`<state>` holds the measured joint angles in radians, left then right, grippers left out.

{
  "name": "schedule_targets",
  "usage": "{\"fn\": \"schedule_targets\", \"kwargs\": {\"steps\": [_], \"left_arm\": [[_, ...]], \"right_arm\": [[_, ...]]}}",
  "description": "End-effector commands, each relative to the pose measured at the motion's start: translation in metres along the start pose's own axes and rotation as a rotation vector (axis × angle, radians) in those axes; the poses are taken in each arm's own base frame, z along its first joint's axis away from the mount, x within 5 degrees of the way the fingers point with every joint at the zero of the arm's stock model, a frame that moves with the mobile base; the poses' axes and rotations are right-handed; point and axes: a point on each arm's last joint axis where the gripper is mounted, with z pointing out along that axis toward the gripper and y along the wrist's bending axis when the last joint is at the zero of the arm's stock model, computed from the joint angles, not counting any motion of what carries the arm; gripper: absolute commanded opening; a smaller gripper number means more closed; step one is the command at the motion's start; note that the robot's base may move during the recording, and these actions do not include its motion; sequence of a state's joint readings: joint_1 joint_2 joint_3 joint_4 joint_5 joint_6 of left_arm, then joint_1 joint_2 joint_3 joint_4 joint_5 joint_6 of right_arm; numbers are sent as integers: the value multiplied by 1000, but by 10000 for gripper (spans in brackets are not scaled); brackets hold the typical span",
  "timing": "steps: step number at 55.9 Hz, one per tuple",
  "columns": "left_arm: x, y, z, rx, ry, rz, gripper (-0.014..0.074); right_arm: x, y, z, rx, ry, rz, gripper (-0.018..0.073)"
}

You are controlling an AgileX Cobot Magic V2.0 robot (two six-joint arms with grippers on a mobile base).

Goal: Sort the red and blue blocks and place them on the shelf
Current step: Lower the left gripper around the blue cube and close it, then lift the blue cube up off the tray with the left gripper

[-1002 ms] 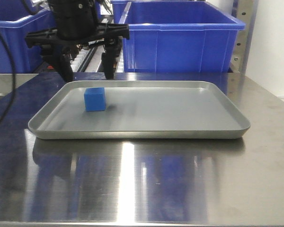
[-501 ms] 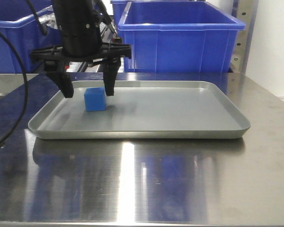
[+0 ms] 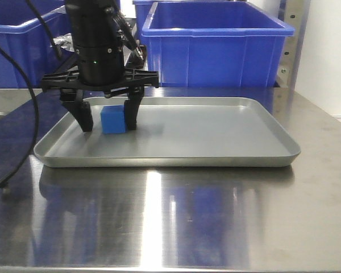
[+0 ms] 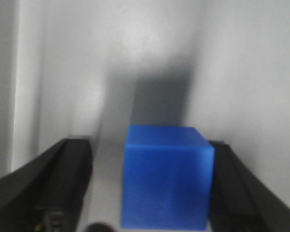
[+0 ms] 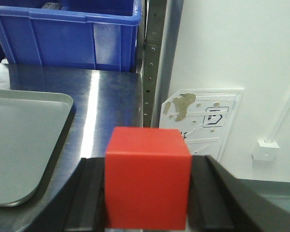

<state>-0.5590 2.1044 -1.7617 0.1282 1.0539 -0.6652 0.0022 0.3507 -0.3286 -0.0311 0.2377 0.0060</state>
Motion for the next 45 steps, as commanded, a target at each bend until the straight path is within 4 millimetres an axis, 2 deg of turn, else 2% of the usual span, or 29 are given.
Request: {"fn": "schedule_targets", "kwargs": {"steps": [1,13,21,37,45], "left_arm": [[-8,-3,-35,61,-93,-13,393],[-8,-3,-35,61,-93,-13,277],[-8,-3,-36,61,-93,-14,240],[-12,7,-72,99,-167,-30,239],[-9,11,-93,124,-214,26,239]], "right_arm": [[-16,-1,-2,9,-108,-13,383],[-16,-1,-2,9,-108,-13,383],[-16,-1,-2,9,-108,-13,383],[-16,-1,-2,9,-108,-13,383],[-16,-1,-2,9,-108,-13,383]]}}
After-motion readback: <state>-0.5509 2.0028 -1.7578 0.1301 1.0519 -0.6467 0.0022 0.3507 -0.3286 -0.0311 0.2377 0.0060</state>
